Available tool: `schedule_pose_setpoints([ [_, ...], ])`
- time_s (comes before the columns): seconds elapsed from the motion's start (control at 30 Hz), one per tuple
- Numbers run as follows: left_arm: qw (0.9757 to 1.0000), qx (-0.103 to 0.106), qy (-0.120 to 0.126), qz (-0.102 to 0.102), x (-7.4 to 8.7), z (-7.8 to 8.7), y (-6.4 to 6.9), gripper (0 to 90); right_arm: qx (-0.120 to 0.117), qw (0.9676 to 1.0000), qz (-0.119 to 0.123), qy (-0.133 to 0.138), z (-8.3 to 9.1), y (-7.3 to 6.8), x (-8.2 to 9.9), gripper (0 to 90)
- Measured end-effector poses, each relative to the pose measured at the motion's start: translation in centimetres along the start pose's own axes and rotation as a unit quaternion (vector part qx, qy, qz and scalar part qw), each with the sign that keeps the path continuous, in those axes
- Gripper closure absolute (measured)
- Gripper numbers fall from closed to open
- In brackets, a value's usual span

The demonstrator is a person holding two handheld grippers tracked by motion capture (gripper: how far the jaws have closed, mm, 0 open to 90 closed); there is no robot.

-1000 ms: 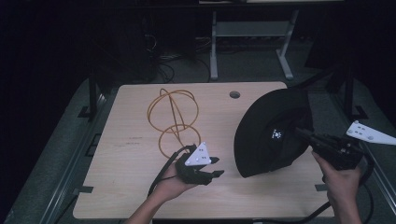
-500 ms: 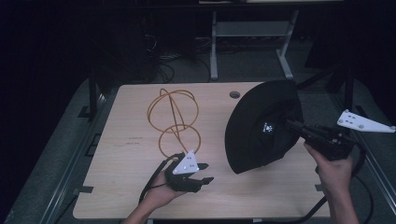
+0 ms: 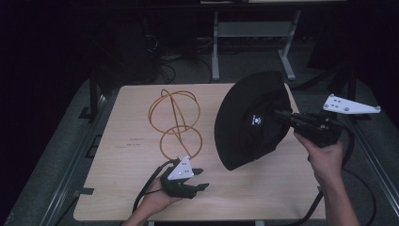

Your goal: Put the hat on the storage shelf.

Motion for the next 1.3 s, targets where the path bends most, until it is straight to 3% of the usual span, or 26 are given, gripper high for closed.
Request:
schedule_pose_setpoints([
  [0.5, 1.0, 0.002, 0.004, 0.007, 0.9, 0.1, -0.3, 45.6, -0.021, 0.9996, 0.011, -0.014, -2.5, -1.2, -2.7, 89.1],
  [0.83, 1.0, 0.004, 0.001, 0.001, 1.3, 0.2, -0.3, 40.1, -0.032, 0.9993, 0.016, -0.014, -3.8, -1.8, -4.1, 89.1],
  [1.0, 1.0, -0.004, -0.001, -0.004, 1.5, 0.1, -0.5, 37.5, -0.039, 0.9988, 0.023, -0.019, -5.2, -2.5, -5.1, 89.1],
  [1.2, 1.0, 0.001, 0.0, 0.006, 1.6, -0.1, -0.2, 36.8, -0.049, 0.9982, 0.026, -0.024, -6.4, -3.1, -5.8, 89.1],
  [1.3, 1.0, 0.001, -0.004, 0.002, 1.7, -0.2, 0.0, 36.3, -0.054, 0.9979, 0.025, -0.023, -7.0, -3.4, -6.2, 89.1],
])
Point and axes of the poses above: each handheld gripper's, and its own axes: z roughly backward along the jaws, x roughly out of its underside, y roughly to its right, the point moved 8 cm from there along -z, roughly forward along the jaws, and after that the axes turned 3 degrees about -x, right-handed, at the moved point
